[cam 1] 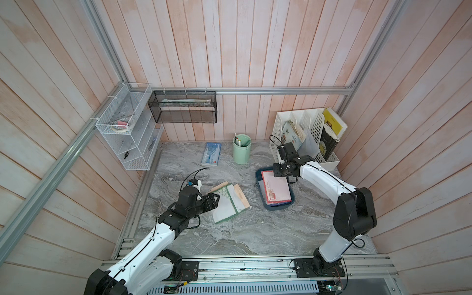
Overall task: Take out the stationery paper from the storage box
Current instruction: Pick up the stationery paper from the storage box, then place the stationery paper at the center of the board.
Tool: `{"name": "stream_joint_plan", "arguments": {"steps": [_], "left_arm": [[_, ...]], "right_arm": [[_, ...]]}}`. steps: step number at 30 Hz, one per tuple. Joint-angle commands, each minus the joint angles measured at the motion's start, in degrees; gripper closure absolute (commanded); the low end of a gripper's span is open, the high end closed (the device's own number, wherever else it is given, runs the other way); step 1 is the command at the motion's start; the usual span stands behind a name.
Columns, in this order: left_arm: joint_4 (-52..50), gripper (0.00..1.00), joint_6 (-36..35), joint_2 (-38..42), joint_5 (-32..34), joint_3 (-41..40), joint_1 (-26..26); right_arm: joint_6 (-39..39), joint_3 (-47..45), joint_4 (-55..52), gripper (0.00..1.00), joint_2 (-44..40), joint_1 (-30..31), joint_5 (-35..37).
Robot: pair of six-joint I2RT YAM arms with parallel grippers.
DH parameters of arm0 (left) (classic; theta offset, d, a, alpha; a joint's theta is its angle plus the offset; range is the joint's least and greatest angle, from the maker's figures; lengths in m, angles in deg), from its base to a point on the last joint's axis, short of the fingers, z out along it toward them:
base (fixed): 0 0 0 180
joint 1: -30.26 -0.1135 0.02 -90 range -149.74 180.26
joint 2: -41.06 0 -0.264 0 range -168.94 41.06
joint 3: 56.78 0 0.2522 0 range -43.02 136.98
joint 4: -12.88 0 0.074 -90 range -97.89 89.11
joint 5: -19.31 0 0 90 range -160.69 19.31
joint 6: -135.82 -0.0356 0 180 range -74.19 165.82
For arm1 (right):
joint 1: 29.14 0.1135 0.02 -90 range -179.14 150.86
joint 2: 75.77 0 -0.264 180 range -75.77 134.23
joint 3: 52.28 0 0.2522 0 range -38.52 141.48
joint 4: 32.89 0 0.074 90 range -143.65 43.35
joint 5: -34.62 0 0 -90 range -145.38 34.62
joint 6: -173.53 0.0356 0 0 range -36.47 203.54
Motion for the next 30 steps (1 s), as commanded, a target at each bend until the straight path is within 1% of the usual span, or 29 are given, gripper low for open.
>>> {"name": "stream_joint_plan", "arguments": {"steps": [1, 2, 6, 9, 14, 17, 22, 28, 29, 30], "left_arm": [[8.6, 0.19, -0.1, -1.1, -6.7, 1.6, 0.5], [11.9, 0.19, 0.1, -1.4, -9.0, 1.2, 0.7], [31.2, 0.15, 3.8, -5.4, -17.2, -2.3, 1.7], [37.7, 0.15, 3.2, -10.7, -17.6, -0.6, 4.9], [37.7, 0.15, -0.7, -19.6, -15.0, 5.5, 10.8], [39.0, 0.15, -1.9, -23.1, -14.2, 7.7, 12.8], [41.2, 0.15, -1.9, -27.1, -13.3, 9.4, 13.7], [42.9, 0.16, -1.5, -31.6, -13.8, 11.4, 14.3], [43.1, 0.18, -1.5, -32.1, -13.8, 11.6, 14.4], [43.5, 0.22, -1.5, -32.5, -13.9, 11.6, 14.4]], "right_arm": [[0.4, 1.2, -3.3, 1.0, -1.9, 0.7, 1.4], [0.4, 1.6, -3.7, 1.0, -2.6, 0.9, 1.5], [0.9, 3.2, -5.0, 1.0, -4.7, 2.8, 1.0], [1.7, 4.5, -5.6, 1.0, -5.7, 5.2, 0.6], [3.5, 6.2, -5.7, 1.0, -5.9, 8.8, 0.3], [4.4, 7.2, -6.1, 1.0, -5.6, 10.8, 0.5], [5.3, 8.7, -6.4, 1.0, -5.5, 14.0, 0.5], [6.0, 9.4, -6.1, 1.0, -5.0, 16.0, 0.1], [6.1, 9.3, -6.1, 1.0, -5.0, 16.3, -0.2], [6.1, 9.4, -6.1, 1.0, -4.9, 16.7, -0.3]]}}
